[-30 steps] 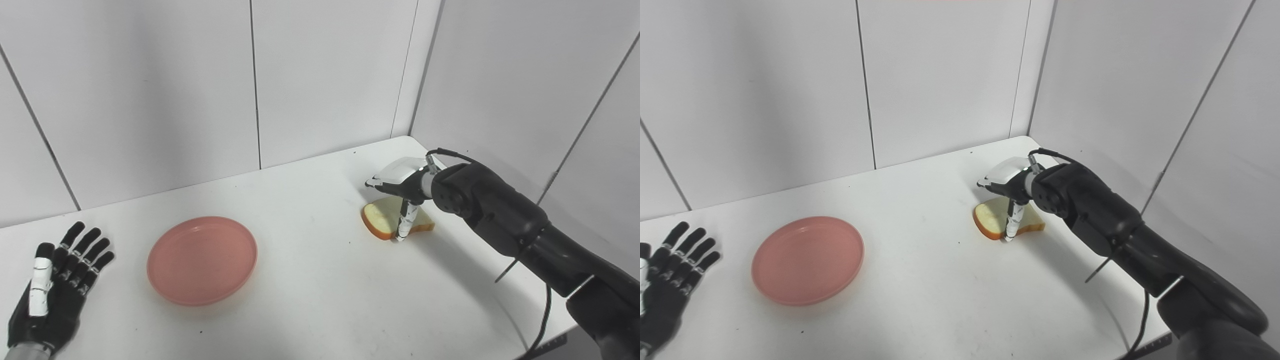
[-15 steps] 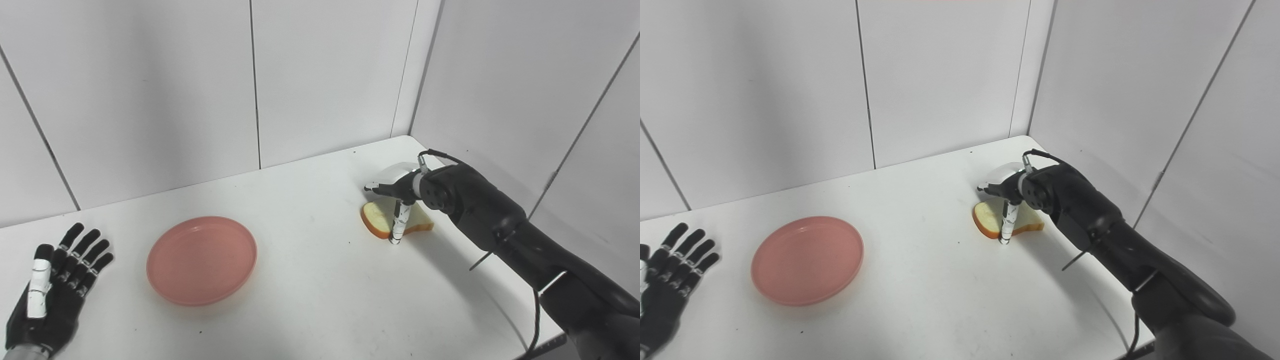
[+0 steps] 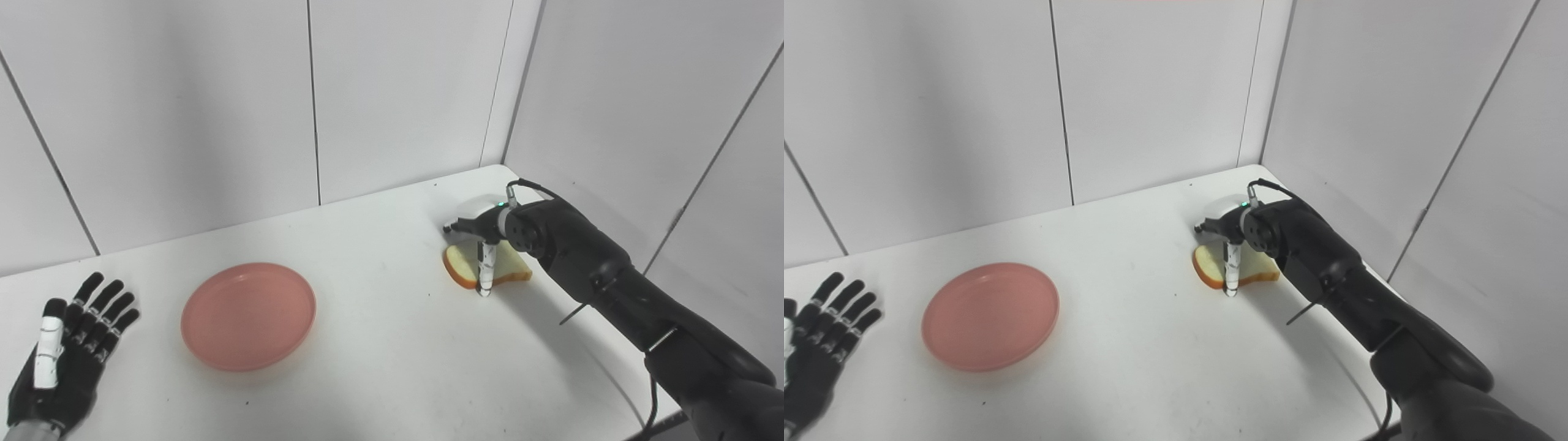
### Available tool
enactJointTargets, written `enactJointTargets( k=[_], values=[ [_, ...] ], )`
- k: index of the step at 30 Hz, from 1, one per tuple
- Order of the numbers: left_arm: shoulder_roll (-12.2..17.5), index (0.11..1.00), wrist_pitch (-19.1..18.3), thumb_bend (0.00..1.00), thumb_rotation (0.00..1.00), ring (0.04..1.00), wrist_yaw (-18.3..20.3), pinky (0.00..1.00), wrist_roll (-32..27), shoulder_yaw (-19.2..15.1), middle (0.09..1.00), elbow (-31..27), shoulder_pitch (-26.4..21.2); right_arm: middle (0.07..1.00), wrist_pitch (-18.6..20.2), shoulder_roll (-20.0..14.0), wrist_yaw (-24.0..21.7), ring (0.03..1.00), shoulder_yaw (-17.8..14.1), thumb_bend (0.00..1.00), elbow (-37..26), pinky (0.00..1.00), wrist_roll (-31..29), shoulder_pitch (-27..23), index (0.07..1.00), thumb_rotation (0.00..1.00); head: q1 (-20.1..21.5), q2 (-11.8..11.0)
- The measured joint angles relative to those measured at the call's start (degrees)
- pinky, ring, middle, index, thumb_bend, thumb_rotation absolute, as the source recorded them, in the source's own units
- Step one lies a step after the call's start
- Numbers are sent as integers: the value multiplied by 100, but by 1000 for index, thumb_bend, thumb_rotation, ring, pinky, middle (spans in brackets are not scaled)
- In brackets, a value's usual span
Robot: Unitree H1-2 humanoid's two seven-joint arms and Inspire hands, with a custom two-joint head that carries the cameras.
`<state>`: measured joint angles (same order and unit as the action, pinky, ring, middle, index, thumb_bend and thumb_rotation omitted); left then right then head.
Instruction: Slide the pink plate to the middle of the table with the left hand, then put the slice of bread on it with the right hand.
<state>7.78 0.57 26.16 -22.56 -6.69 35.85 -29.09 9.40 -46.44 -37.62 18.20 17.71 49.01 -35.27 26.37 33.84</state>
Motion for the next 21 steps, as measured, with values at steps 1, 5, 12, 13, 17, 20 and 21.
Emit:
enactJointTargets(
  k=[1, 5, 12, 13, 17, 20, 21],
  values=[
    [-4, 922, -4, 922, 759, 904, -3, 901, 0, 4, 914, -3, 1, 587, -107, 5, 234, 521, -37, 620, 6, 475, -43, 57, 551, 46, 0, 9],
    [10, 920, -9, 921, 767, 905, -20, 897, 0, -5, 913, -52, 28, 515, -425, 9, 938, 434, -189, 525, 1, 407, -163, 246, 480, 2, 9, 0],
    [16, 922, -9, 920, 774, 903, -26, 894, 1, 18, 913, -55, 32, 512, -576, -3, 1094, 417, -209, 519, -18, 415, -256, 281, 483, 0, -17, -26],
    [13, 920, -9, 919, 771, 900, -27, 891, 1, 21, 911, -56, 32, 518, -576, 3, 1103, 422, -211, 519, -40, 431, -291, 281, 475, 0, -18, -26],
    [0, 936, -10, 894, 789, 917, -29, 916, 1, 30, 926, -75, 33, 530, -574, 18, 1113, 443, -219, 518, -218, 444, -315, 280, 454, 0, -61, -53],
    [-2, 930, -10, 892, 796, 910, -30, 902, 2, 39, 919, -75, 34, 535, -569, 15, 1126, 444, -227, 517, -321, 444, -283, 267, 451, 0, -79, -70],
    [-4, 926, -10, 897, 797, 906, -34, 896, 3, 40, 915, -75, 34, 534, -568, 14, 1126, 443, -238, 517, -353, 444, -282, 267, 453, 0, -105, -96]
  ],
)
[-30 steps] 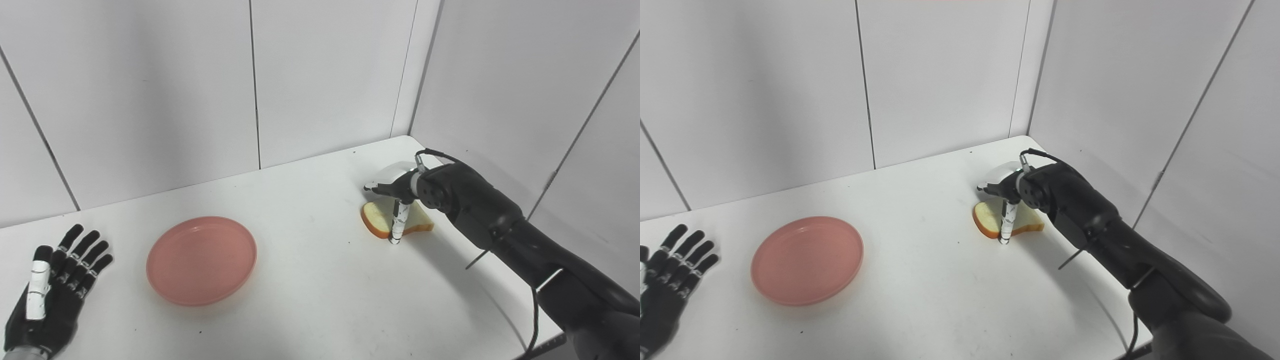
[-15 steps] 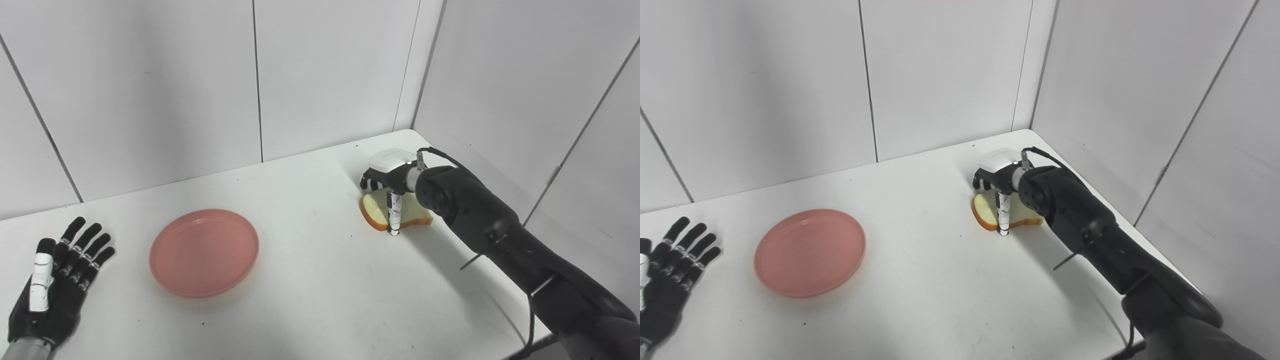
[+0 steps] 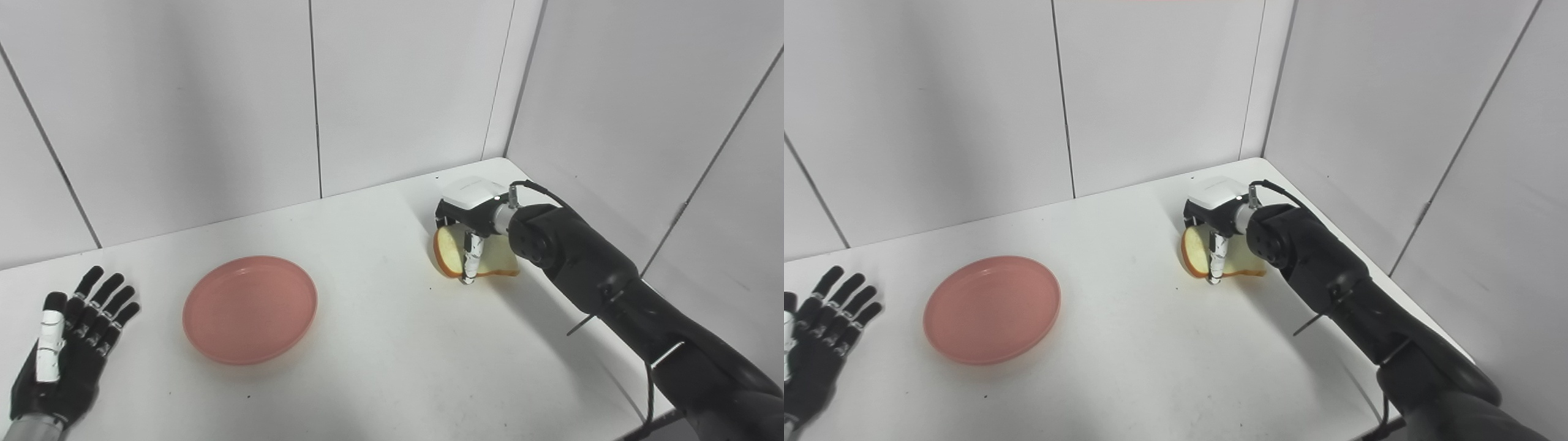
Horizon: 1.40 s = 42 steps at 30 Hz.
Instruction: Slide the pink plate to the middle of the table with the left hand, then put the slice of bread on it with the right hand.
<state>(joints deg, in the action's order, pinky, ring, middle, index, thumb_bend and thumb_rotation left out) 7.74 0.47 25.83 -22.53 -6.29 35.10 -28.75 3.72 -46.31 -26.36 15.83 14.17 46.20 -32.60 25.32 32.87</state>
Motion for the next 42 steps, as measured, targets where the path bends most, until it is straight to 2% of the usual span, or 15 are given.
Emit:
enactJointTargets(
  k=[10, 12, 14, 17, 20, 21, 24, 25, 27, 34, 42],
  values=[
    [-46, 928, 2, 884, 822, 911, -131, 898, 15, 73, 918, 75, -51, 511, 24, 25, 35, 428, -339, 520, -232, 460, -76, -110, 479, 0, -211, -123],
    [-100, 935, 11, 892, 828, 918, -212, 909, 29, 92, 926, 95, -73, 513, 30, 63, 24, 425, -369, 519, -382, 460, -117, -184, 480, 0, -552, -351],
    [-142, 935, 58, 907, 831, 917, -273, 907, 56, 123, 925, 171, -123, 515, 31, 123, -32, 424, -359, 518, -543, 448, -133, -268, 483, 0, -703, -439],
    [-256, 944, 128, 906, 854, 923, -481, 908, 256, 194, 933, 215, -189, 516, 36, 310, -196, 418, -292, 518, -710, 428, -144, -492, 489, 0, -931, -571],
    [-371, 944, 218, 883, 852, 922, -556, 903, 339, 240, 932, 286, -245, 508, 35, 475, -222, 405, -264, 517, -714, 407, -157, -633, 501, 0, -932, -572],
    [-439, 937, 308, 873, 840, 917, -593, 893, 361, 241, 925, 352, -265, 504, 35, 540, -291, 399, -242, 516, -713, 404, -235, -689, 510, 0, -1193, -685],
    [-533, 931, 394, 875, 825, 913, -768, 882, 412, 235, 919, 523, -383, 499, 36, 814, -470, 394, -211, 515, -714, 406, -445, -825, 521, 0, -1433, -730],
    [-579, 952, 404, 853, 846, 930, -797, 903, 428, 238, 936, 574, -425, 501, 36, 879, -493, 393, -197, 515, -717, 402, -502, -856, 519, 0, -1755, -817],
    [-677, 959, 409, 842, 854, 938, -852, 911, 492, 264, 944, 628, -482, 503, 29, 1024, -534, 393, -103, 515, -708, 403, -563, -953, 519, 0, -1923, -870],
    [-912, 987, 409, 810, 918, 972, -964, 967, 654, 399, 972, 698, -576, 495, 1, 1556, -559, 372, 96, 509, -698, 360, -871, -1289, 548, 0, -2154, -879],
    [-986, 984, 404, 810, 934, 962, -1068, 950, 777, 449, 964, 733, -625, 507, -16, 2029, -566, 410, 363, 516, -610, 410, -985, -1630, 506, 0, -2285, -870]
  ],
)
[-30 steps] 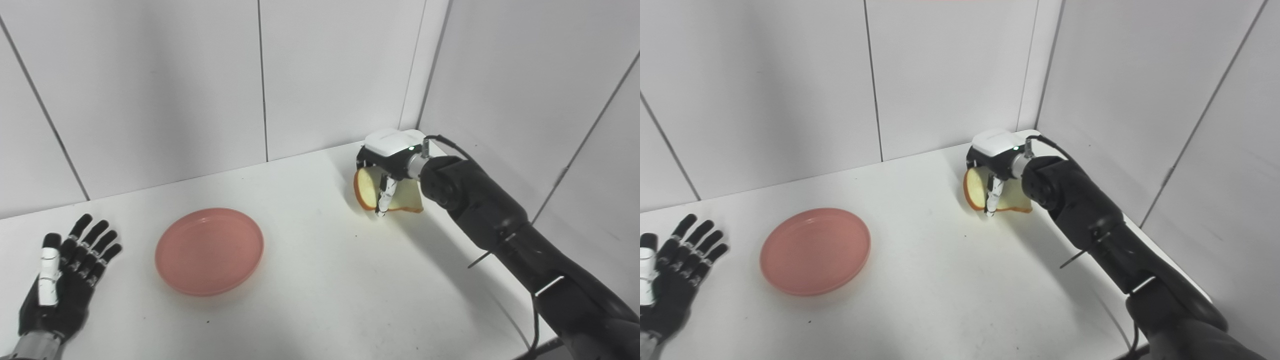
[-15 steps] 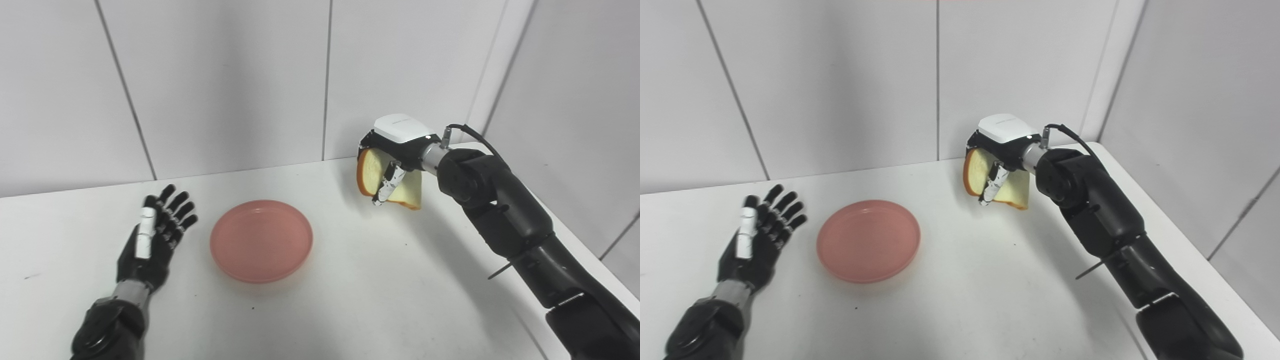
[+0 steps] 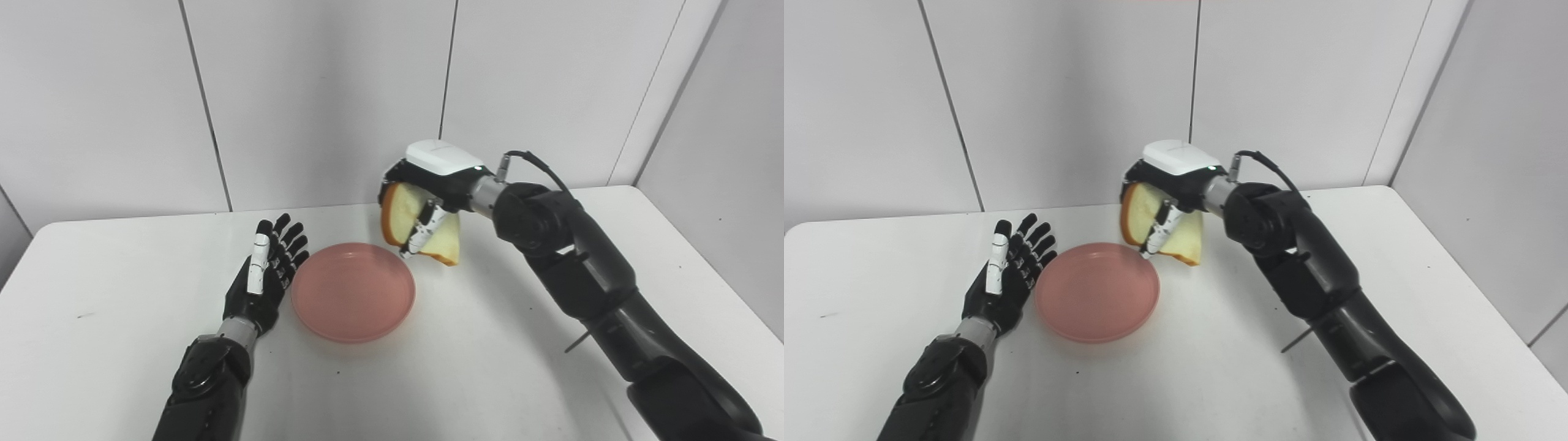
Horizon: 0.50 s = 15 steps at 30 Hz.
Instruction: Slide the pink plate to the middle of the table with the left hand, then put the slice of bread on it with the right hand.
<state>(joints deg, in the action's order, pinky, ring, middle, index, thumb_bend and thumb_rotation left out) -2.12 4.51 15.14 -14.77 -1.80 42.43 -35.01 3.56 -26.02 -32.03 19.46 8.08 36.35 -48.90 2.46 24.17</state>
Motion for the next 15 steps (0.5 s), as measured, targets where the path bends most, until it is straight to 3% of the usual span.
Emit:
enactJointTargets(
  k=[7, 14, 15],
  values=[
    [-6, 979, -2, 816, 938, 958, -25, 950, 14, 3, 961, 68, -49, 507, -191, 446, 126, 412, 218, 517, 453, 431, -40, -77, 503, 0, 0, 35],
    [-8, 979, -2, 825, 934, 958, -27, 949, 25, 4, 961, 79, -61, 507, -278, 623, 299, 394, 331, 514, 714, 404, 6, -78, 525, 0, 9, 62],
    [-11, 977, -2, 822, 936, 956, -28, 947, 25, 4, 959, 78, -61, 508, -303, 634, 304, 393, 349, 513, 734, 402, 3, -74, 528, 0, -26, 157]
  ],
)
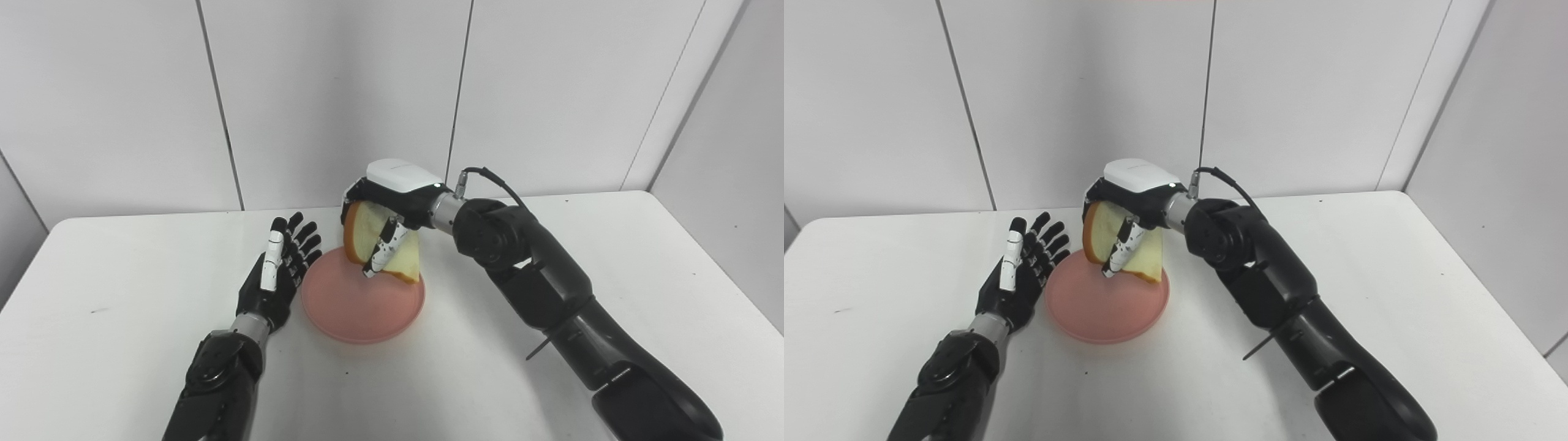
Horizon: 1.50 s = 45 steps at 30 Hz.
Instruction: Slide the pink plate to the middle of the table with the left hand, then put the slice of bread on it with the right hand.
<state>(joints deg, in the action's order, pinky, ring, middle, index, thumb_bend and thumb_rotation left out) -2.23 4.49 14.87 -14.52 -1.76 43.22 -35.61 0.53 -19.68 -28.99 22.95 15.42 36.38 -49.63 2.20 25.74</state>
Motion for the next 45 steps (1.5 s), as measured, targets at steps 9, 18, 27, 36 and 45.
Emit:
enactJointTargets(
  k=[9, 18, 27, 36, 45],
  values=[
    [-44, 989, -29, 812, 928, 964, -38, 960, 0, -4, 968, -138, 58, 493, -129, 174, 51, 404, 220, 517, 213, 435, -35, 25, 513, 0, 0, 98],
    [-88, 973, -340, 808, 921, 950, -231, 944, 34, 27, 953, -497, 157, 495, -124, 174, -119, 415, 427, 518, 195, 447, 79, 58, 512, 0, -18, 300],
    [-95, 973, -508, 802, 923, 952, -263, 949, 48, 41, 954, -675, 250, 501, -123, 175, -233, 432, 446, 518, 207, 496, 91, 60, 507, 0, -71, 405],
    [-118, 968, -552, 805, 927, 953, -281, 951, 96, 58, 956, -812, 313, 958, 90, 131, -750, 922, 665, 959, -23, 908, 431, 55, 931, 383, -106, 467],
    [-113, 964, -667, 801, 935, 953, -280, 943, 102, 97, 954, -1001, 403, 1000, 115, 93, -820, 1000, 669, 1000, -85, 902, 687, 57, 1000, 531, -79, 511]
  ],
)
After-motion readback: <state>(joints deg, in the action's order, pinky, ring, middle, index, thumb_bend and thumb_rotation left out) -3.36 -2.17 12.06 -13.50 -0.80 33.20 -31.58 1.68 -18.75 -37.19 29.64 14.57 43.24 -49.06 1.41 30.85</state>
